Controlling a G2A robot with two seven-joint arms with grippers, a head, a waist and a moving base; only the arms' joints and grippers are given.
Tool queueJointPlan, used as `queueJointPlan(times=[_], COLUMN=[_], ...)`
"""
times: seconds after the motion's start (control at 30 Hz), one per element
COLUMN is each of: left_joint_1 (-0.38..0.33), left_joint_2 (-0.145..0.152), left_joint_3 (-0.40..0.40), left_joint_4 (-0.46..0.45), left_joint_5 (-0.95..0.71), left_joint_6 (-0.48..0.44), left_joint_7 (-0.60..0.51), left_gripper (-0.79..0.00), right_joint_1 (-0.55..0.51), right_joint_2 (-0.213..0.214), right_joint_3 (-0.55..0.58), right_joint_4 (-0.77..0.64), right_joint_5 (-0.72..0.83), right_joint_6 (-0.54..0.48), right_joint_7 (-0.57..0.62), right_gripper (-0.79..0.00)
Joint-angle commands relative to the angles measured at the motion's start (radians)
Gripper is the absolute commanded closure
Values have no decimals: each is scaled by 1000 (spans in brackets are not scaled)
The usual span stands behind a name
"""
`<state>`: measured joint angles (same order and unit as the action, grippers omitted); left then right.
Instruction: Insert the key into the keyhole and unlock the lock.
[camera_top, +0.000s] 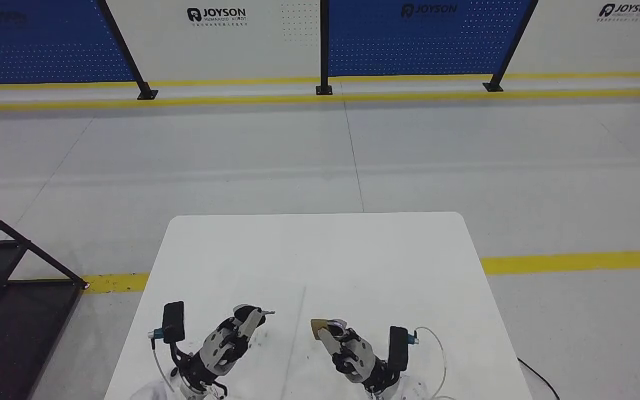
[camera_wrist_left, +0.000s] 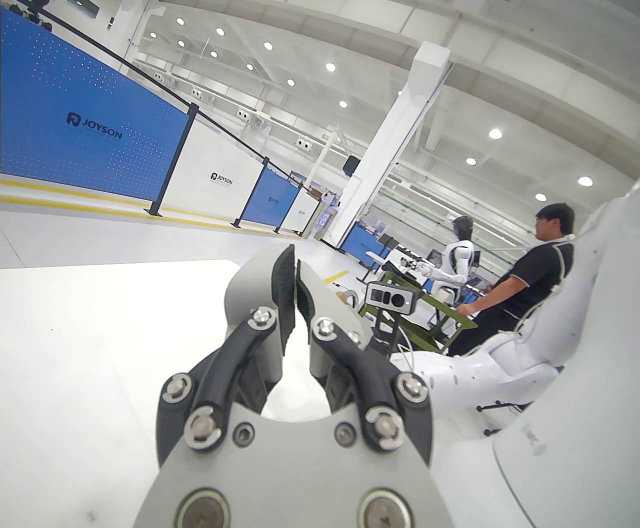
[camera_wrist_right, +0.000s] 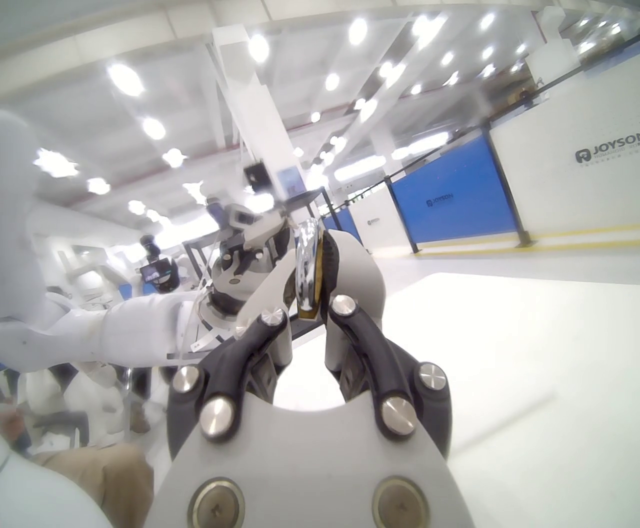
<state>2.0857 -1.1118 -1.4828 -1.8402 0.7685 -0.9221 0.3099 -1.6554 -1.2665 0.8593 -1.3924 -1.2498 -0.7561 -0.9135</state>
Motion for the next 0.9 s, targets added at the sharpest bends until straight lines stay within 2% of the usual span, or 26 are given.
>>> queueJointPlan(times=[0.0,0.27,0.33,0.4,0.57,0.73,0.87], left_joint_1=[0,0,-5,-13,-20,-36,-51], left_joint_2=[0,0,-1,-3,-15,-27,-36], left_joint_3=[0,0,7,25,85,144,180], left_joint_4=[0,0,-2,-7,-3,5,19], left_joint_5=[0,0,-11,-28,-95,-123,-109], left_joint_6=[0,0,12,17,-23,-71,-73], left_joint_7=[0,0,-4,-15,80,134,152], left_gripper=[0,0,0,0,0,0,0], right_joint_1=[0,0,1,2,27,73,105], right_joint_2=[0,0,-3,-10,-38,-73,-92], right_joint_3=[0,0,-9,-17,-80,-143,-172], right_joint_4=[0,0,-15,-27,-40,-4,6], right_joint_5=[0,0,20,80,215,279,317], right_joint_6=[0,0,14,30,6,-35,-24], right_joint_7=[0,0,33,32,-17,-115,-127], right_gripper=[0,0,0,0,0,0,0])
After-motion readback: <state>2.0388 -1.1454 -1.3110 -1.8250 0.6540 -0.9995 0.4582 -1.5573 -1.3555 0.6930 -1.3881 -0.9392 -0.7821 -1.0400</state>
